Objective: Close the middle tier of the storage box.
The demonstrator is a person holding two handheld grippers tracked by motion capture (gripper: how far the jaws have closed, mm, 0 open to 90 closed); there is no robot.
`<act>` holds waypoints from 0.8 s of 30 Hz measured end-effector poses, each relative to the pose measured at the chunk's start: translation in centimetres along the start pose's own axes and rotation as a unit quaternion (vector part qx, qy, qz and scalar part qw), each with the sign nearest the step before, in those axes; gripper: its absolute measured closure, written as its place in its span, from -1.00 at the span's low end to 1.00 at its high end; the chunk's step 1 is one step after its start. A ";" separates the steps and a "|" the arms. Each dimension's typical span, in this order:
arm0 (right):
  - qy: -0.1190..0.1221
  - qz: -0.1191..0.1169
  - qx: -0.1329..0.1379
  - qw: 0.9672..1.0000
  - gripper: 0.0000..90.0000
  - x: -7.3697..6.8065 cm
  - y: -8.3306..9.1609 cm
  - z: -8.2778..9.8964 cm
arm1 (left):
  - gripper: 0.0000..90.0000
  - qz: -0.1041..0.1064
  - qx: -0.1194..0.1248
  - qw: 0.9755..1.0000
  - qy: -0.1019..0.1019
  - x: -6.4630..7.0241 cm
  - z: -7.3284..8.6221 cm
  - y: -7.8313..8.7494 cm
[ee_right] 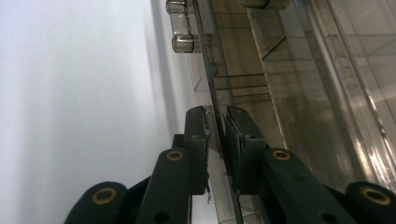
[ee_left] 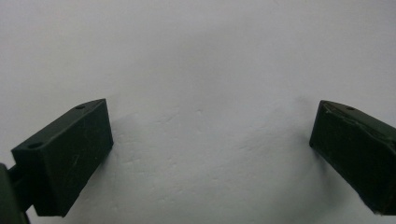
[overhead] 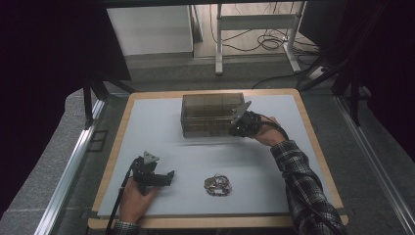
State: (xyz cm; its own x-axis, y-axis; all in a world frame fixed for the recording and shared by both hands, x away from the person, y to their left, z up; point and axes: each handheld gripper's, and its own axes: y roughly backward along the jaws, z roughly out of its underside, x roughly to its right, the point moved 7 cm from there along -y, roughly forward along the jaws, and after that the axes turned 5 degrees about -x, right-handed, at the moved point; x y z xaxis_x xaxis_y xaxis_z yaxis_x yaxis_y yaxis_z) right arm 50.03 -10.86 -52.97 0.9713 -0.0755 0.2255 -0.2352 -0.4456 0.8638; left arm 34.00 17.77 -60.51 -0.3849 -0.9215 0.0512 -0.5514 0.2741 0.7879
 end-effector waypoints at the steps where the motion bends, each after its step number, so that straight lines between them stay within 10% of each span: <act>1: 0.001 -0.003 0.001 1.000 0.74 0.0 0.0 0.0 | -1.00 0.000 0.000 1.000 0.000 0.0 0.0 0.0; 24: 0.030 -0.028 -0.008 0.999 0.83 -0.2 0.2 -0.2 | -1.00 0.000 0.000 1.000 0.000 0.0 0.0 0.0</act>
State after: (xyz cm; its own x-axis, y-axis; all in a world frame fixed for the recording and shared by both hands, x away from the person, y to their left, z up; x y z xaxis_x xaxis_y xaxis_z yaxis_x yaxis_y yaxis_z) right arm 49.74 -10.72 -52.77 0.9793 0.0025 0.2024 -0.1813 -0.4331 0.8829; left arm 34.00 17.77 -60.51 -0.3848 -0.9216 0.0513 -0.5516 0.2741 0.7878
